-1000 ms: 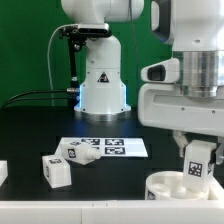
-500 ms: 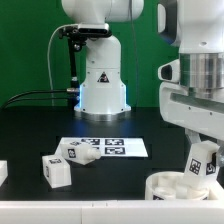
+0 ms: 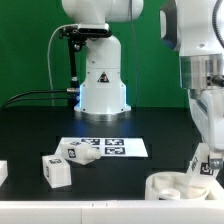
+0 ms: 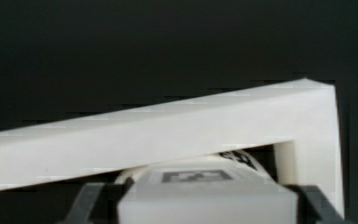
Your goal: Assemble stool
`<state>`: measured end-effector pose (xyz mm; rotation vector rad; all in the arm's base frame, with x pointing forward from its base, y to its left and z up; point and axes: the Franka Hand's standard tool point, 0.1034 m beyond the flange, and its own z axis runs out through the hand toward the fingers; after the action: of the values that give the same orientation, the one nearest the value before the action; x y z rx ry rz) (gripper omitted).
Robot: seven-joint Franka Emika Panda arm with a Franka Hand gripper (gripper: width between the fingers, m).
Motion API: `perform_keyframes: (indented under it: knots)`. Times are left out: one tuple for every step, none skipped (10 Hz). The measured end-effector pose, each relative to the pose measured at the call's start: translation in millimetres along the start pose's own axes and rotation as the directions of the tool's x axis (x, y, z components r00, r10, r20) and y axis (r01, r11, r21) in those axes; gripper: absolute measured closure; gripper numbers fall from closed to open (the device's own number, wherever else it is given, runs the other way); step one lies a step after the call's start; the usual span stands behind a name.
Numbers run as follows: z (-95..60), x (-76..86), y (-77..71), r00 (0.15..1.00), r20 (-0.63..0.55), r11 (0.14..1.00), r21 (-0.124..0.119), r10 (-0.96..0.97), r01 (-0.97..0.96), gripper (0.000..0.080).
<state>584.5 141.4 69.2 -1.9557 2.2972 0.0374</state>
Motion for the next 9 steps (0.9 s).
perform_keyframes:
  knots:
    - [0.1,-0.1,0.1,1.0,0.0,1.0,0.0,-0.02,0.02,0.0385]
    - [0.0,-0.2,0.1,0.998,0.0,0.998,0.0,-0.062,0.062,0.0217]
    - [-2.7,-1.6,1.4,0.987,0.003,0.987,-0.019,-0.162,0.162,0.0217]
    - [-11.0,-2.7,-2.9,0.943,0.013,0.943,-0.019,-0.333,0.333,0.0164]
    - [-18.0,-1.8,-7.1,0.867,0.021,0.867,-0.014,-0.498,0.498,0.0154]
    - [-19.9,-1.5,-7.9,0.807,0.025,0.807,-0.013,-0.59,0.59,0.0154]
    - [-18.4,-1.1,-7.2,0.773,0.026,0.773,-0.013,-0.634,0.634,0.0151]
    - [-18.1,-1.0,-7.1,0.751,0.027,0.751,-0.013,-0.66,0.661,0.0151]
    - [-18.1,-0.8,-7.1,0.709,0.027,0.709,-0.012,-0.704,0.705,0.0151]
